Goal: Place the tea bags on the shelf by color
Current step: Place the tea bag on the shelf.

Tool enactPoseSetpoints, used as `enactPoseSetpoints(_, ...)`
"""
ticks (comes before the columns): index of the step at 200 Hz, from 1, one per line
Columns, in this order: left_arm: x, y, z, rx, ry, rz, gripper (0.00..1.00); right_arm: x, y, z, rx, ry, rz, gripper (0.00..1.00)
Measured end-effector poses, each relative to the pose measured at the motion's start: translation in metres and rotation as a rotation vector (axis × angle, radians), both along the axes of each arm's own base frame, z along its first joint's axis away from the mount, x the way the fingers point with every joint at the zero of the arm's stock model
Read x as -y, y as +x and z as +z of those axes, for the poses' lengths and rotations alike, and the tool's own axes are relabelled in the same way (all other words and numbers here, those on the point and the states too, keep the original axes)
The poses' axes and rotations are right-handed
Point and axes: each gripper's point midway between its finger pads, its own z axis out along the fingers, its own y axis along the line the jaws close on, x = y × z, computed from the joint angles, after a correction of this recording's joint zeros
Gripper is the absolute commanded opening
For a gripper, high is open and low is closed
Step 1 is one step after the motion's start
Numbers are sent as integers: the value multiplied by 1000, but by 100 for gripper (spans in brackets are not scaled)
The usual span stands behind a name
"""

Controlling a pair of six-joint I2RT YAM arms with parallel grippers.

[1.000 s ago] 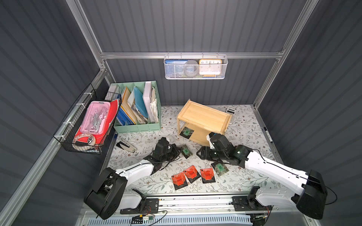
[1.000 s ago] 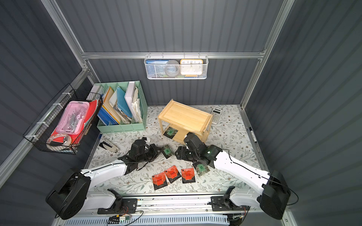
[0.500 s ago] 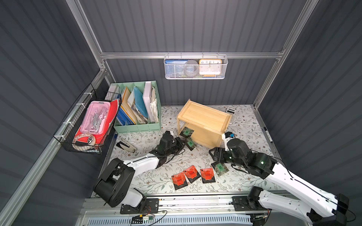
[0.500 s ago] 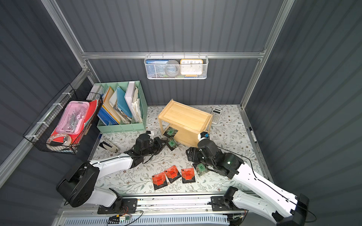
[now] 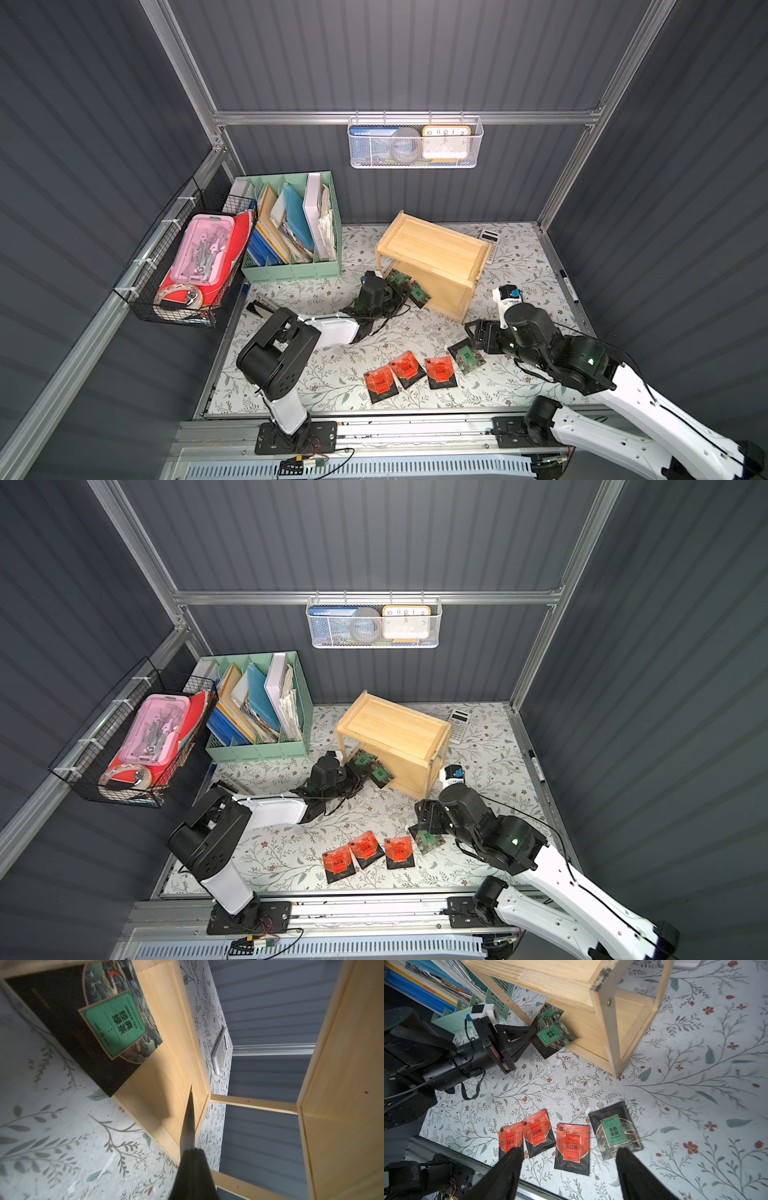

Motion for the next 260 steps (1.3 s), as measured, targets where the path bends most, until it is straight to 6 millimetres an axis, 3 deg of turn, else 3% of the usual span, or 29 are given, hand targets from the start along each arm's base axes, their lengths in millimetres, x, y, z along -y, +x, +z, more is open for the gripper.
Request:
enactPoseSetpoints(148, 19, 36, -26, -53, -35, 81, 0, 26, -17, 6, 25, -86, 26, 80)
enactPoseSetpoints(260, 9, 33, -50, -155, 20, 141, 0, 31, -20, 5, 28, -112, 31, 80)
